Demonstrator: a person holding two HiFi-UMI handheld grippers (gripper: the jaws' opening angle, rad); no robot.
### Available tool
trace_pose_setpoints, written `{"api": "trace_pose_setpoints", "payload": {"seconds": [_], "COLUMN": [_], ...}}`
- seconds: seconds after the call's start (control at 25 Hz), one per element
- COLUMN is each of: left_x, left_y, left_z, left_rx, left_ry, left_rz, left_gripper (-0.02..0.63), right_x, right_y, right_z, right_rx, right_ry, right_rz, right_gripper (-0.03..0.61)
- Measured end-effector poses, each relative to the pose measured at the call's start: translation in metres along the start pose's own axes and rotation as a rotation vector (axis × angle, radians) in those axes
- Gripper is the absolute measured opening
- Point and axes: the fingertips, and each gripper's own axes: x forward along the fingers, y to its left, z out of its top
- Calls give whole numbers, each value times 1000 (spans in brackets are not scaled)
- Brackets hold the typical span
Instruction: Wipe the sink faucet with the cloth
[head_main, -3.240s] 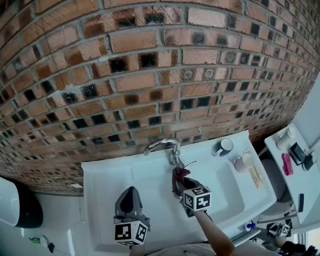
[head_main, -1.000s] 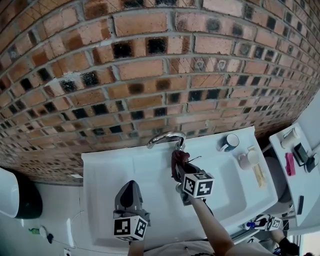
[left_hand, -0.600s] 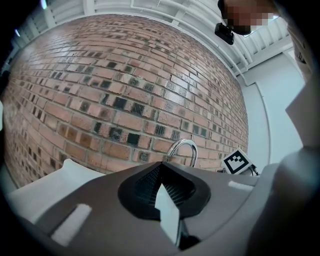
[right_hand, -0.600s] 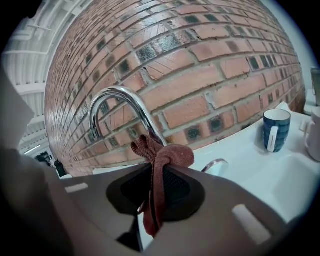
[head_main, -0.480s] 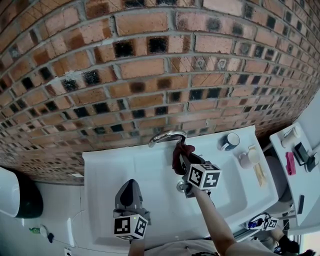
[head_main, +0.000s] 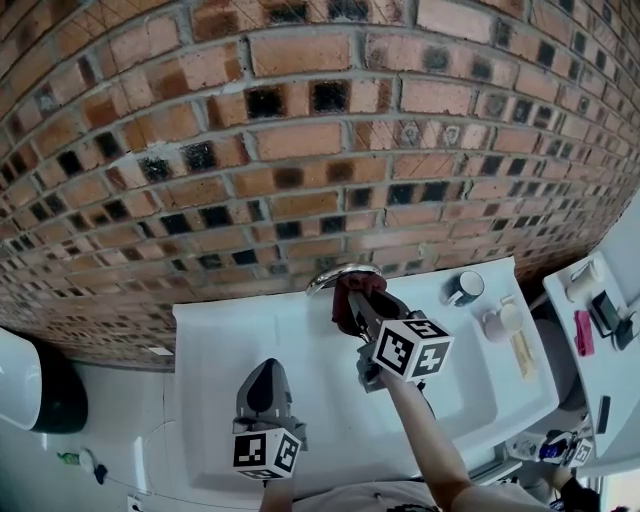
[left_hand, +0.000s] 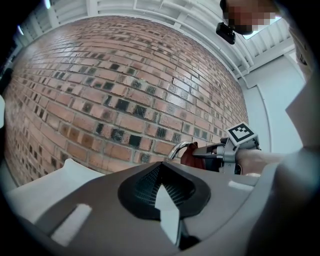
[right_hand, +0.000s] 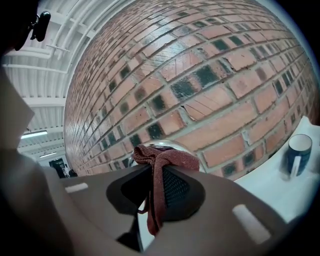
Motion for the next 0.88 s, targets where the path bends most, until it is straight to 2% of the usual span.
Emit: {"api": "trace_pose_setpoints", "payload": {"seconds": [0.28, 0.52, 0.72, 0.88], "left_x": [-4, -2, -4, -3], "left_y": [8, 5, 5, 6], "left_z": [3, 1, 0, 0], "left_rx": [-4, -5, -6, -12], "left_ry": [-6, -7, -5, -4], "left_rz": [20, 11, 10, 14], "left_gripper": [-5, -5, -5, -5], "right_x": [16, 19, 3, 14], "right_y": [45, 53, 62, 86], "right_z": [-17, -28, -27, -39], "right_rx": [-65, -115, -148, -200], "right_ry": [36, 73, 45, 102], "right_rz": [79, 110, 113, 191], "right_gripper": [43, 43, 43, 43]}}
